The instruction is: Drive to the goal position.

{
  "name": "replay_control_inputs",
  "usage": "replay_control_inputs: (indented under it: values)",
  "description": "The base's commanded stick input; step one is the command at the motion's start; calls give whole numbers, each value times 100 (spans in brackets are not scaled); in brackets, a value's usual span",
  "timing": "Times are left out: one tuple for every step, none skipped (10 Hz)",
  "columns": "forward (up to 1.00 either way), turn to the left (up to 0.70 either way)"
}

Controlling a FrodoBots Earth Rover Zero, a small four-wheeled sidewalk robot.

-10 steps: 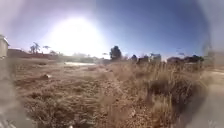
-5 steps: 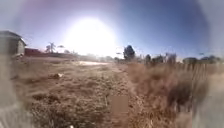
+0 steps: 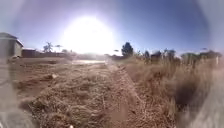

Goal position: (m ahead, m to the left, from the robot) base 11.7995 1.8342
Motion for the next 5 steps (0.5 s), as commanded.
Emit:
replay_control_inputs:
  values:
    - [50, 0]
    - [50, 0]
    - [50, 0]
    - [50, 0]
    - [50, 0]
